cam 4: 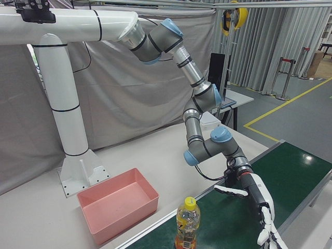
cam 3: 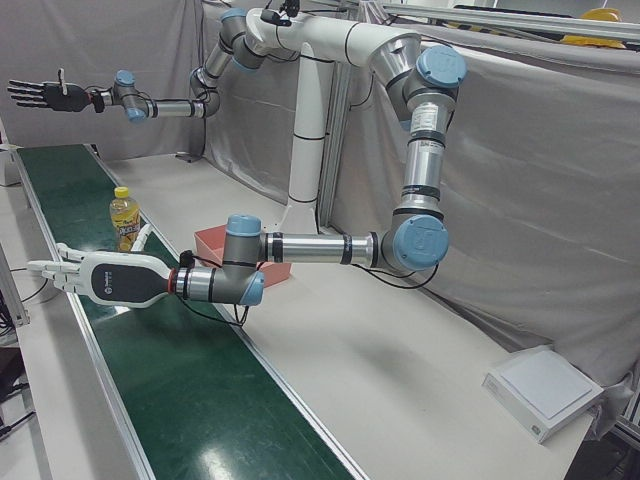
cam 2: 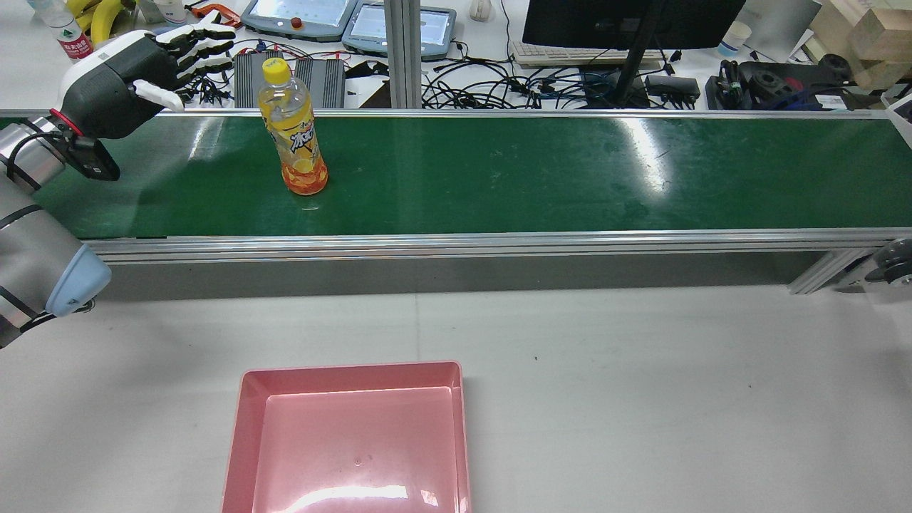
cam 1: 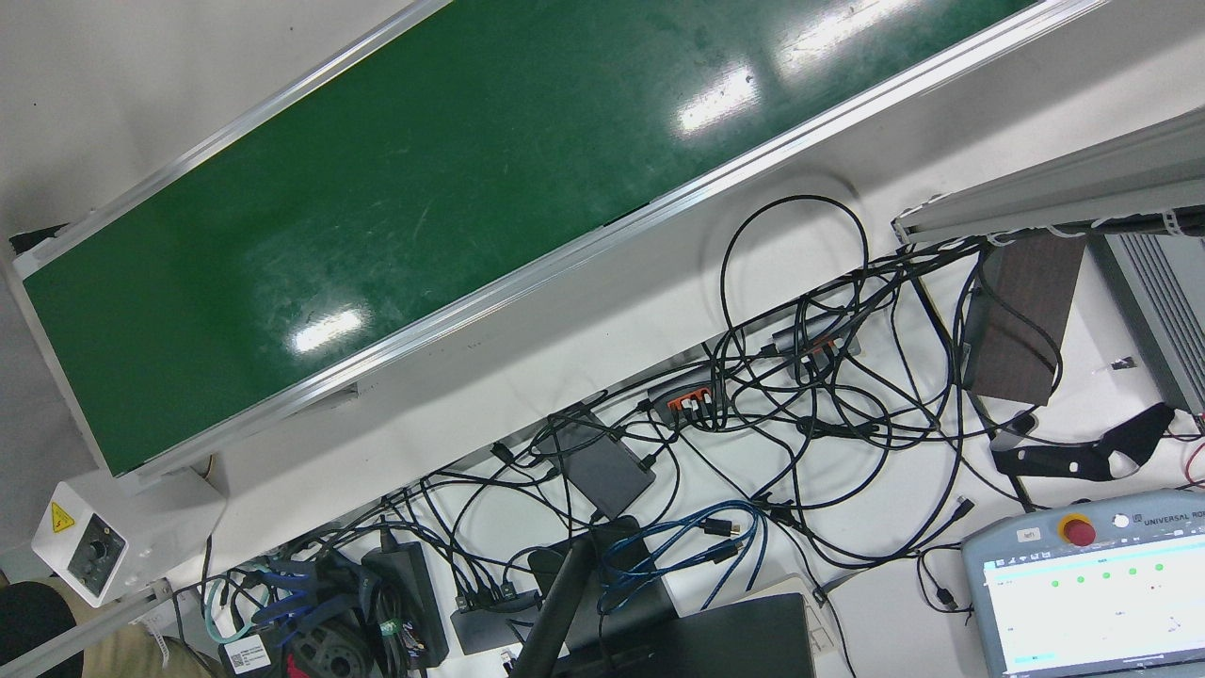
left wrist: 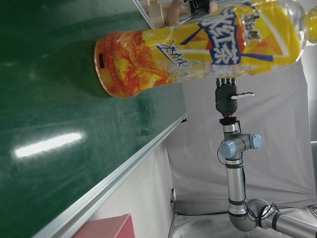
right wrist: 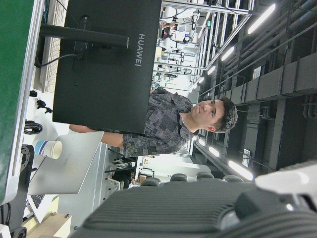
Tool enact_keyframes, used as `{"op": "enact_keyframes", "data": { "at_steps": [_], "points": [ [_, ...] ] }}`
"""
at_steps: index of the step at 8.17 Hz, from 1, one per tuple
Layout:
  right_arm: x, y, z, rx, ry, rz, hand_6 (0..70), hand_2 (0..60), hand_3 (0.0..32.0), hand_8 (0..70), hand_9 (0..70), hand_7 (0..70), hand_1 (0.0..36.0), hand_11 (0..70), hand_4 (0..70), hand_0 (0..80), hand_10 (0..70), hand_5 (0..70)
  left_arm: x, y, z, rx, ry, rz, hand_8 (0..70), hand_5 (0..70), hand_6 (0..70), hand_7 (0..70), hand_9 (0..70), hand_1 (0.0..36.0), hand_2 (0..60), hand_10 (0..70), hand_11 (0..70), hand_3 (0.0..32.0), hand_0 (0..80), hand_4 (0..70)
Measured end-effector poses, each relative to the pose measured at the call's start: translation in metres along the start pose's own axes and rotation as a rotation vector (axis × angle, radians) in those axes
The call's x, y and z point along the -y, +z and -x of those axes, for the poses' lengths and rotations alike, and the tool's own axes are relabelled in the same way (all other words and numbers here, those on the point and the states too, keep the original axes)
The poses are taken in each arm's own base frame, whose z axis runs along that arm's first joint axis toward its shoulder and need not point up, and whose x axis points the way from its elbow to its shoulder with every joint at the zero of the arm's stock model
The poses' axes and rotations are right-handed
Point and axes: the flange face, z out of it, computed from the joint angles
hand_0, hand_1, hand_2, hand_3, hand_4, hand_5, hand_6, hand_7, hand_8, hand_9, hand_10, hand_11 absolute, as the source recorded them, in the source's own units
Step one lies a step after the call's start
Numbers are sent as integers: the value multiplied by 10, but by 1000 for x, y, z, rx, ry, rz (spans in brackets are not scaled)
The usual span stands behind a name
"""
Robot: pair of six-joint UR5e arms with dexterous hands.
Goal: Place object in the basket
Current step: 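Move the left hand along the conveyor toward the approaching tea bottle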
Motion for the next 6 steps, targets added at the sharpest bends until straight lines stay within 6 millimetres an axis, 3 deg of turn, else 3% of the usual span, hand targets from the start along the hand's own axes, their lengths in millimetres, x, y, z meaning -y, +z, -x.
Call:
{"op": "enact_keyframes", "data": {
  "at_steps": [4, 6],
  "points": [
    [-1, 0, 0, 0, 0, 2, 0, 0, 0, 0, 0, 0, 0, 0, 0, 0, 0, 0, 2, -3, -6, -11, 2, 2, 68, 185, 0, 6, 119, 31, 0, 89, 137, 0, 485, 177],
    [-1, 0, 0, 1, 0, 3, 0, 0, 0, 0, 0, 0, 0, 0, 0, 0, 0, 0, 11, -15, -3, -9, 1, -2, 69, 181, 0, 7, 121, 30, 0, 88, 135, 0, 487, 180]
  ]
}}
